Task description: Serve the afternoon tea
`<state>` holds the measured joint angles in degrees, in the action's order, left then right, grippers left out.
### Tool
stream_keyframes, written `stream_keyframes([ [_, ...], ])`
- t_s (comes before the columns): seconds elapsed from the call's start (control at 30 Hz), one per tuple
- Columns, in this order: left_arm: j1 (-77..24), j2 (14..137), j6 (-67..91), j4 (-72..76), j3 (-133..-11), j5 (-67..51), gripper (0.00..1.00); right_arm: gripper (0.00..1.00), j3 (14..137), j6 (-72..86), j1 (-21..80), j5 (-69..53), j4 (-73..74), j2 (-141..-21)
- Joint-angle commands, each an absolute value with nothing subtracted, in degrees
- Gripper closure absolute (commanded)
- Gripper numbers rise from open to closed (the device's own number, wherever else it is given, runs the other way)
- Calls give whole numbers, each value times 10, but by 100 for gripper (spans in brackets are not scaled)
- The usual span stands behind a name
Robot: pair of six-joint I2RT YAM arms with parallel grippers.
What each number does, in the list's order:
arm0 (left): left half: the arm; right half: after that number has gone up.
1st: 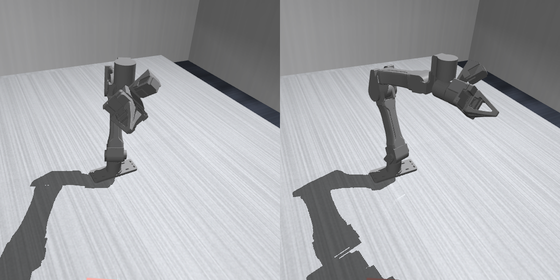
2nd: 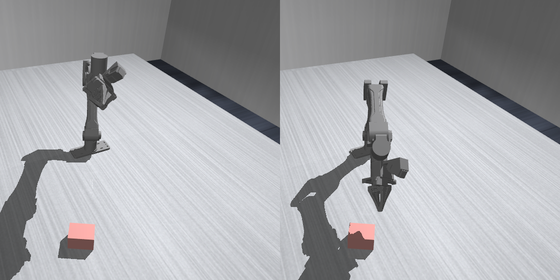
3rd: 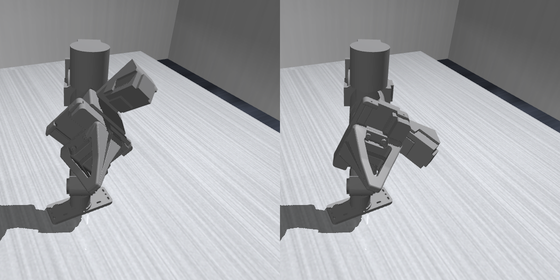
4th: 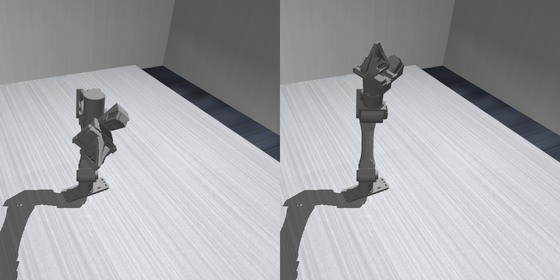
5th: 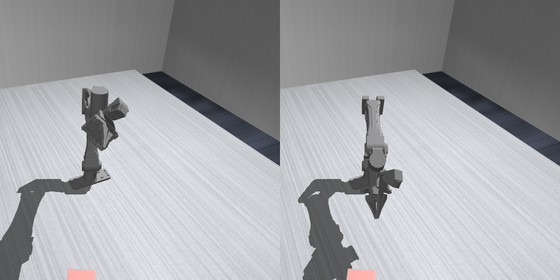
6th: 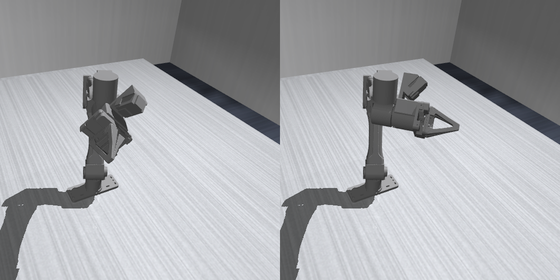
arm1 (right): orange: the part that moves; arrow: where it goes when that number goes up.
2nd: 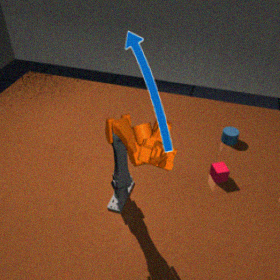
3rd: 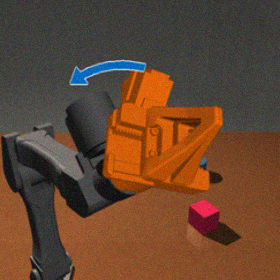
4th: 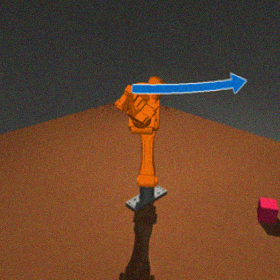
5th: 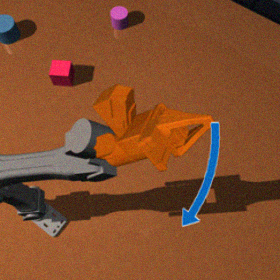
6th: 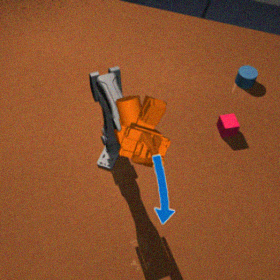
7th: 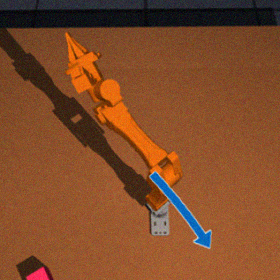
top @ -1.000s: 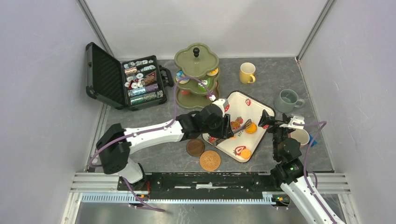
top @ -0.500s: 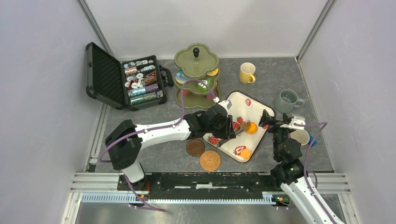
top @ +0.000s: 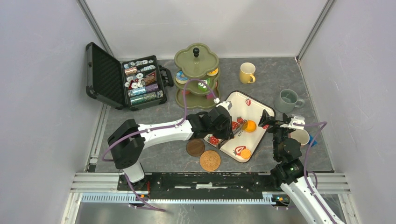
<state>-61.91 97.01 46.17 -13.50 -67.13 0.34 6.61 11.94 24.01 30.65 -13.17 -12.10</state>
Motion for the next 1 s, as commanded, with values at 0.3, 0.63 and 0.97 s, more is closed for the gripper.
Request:
stream_keyframes([
  [0.3,-599,886,450,-178,-668,50,80,2,68,122,243,312,-145,-116],
  [0.63,-527,775,476,-180,-577,18,79,2,69,123,243,310,-145,-118],
  [0.97,-405,679,479,-177,-487,-27,78,2,68,123,243,309,-147,-124],
])
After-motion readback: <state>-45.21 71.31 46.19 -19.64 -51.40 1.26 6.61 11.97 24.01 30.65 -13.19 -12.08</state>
